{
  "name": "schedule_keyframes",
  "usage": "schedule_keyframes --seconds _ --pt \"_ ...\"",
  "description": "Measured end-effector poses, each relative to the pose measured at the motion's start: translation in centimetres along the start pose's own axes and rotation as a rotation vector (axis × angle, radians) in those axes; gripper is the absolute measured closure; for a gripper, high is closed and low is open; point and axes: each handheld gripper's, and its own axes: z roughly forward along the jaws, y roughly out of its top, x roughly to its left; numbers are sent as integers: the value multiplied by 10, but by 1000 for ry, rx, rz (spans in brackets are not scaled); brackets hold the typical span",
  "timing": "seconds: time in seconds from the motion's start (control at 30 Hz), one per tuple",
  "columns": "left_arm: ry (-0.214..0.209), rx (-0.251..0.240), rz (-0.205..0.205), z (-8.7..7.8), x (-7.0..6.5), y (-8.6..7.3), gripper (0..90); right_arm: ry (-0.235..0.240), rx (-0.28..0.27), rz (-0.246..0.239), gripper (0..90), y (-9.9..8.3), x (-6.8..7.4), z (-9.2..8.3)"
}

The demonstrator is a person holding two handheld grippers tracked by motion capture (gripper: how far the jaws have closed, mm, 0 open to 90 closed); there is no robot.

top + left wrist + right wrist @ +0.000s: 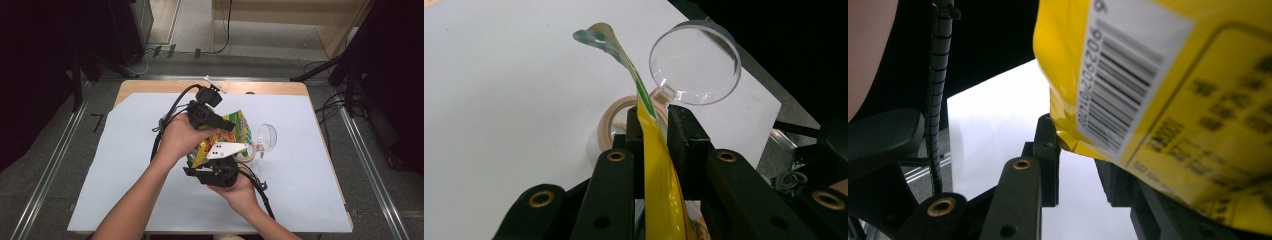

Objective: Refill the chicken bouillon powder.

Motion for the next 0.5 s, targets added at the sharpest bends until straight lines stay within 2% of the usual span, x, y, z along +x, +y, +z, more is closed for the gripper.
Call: schedule_keyframes --seconds 0.5 --pt "5 0 7 0 -2 0 802 -1 -1 2 740 0 0 0"
